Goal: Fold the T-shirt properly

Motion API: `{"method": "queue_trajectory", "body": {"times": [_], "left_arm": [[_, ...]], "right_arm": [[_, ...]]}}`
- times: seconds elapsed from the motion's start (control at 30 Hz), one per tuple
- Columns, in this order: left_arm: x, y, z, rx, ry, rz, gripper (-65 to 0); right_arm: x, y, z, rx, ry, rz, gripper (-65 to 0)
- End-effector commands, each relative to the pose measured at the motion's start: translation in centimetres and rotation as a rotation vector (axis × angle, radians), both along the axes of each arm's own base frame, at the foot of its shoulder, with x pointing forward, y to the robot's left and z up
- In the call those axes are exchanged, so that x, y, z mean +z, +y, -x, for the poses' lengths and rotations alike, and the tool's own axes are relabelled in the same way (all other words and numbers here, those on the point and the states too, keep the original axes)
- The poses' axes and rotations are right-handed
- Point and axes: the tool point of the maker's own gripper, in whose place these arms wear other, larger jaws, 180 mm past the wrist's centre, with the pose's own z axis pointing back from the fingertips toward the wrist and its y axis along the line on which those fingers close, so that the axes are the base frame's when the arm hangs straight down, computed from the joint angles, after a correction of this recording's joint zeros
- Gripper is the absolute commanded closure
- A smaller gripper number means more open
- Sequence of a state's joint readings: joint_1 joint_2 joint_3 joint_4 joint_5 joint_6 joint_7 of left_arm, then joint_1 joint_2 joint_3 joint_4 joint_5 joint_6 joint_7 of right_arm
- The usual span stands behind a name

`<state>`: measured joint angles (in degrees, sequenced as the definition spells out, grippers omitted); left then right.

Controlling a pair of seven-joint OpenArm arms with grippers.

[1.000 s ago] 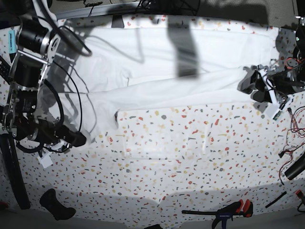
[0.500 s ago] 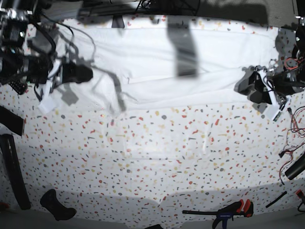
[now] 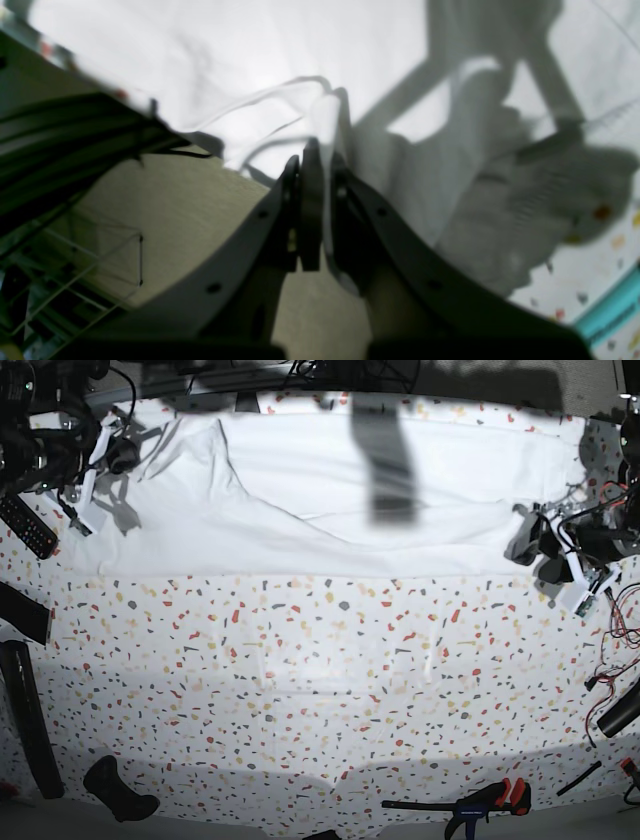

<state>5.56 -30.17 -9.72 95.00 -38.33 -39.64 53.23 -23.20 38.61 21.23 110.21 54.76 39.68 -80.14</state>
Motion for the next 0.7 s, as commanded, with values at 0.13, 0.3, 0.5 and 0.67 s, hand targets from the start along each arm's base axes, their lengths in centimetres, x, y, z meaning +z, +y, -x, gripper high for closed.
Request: {"method": "queue_trajectory", "body": {"times": [0.13, 0.3, 0.5, 0.67], "left_arm": [[1.2, 0.3, -0.7, -0.009, -0.043, -0.011, -33.0], [0.2, 0.1, 0.7, -0.011, -0.001, 0.006, -33.0], [-0.4, -0.6, 2.0, -0.011, 0.025, 0.059, -33.0], [-0.1, -0.5, 0.8, 0.007, -0.068, 0.026, -33.0]], "right_arm": [[0.3, -1.3, -0.1, 0.011, -0.007, 0.066, 0.0], [0.3, -1.3, -0.1, 0.011, -0.007, 0.066, 0.0], [0.3, -1.2, -0.1, 0.011, -0.008, 0.065, 0.0], [0.3, -1.1, -0.1, 0.012, -0.008, 0.059, 0.0]]}}
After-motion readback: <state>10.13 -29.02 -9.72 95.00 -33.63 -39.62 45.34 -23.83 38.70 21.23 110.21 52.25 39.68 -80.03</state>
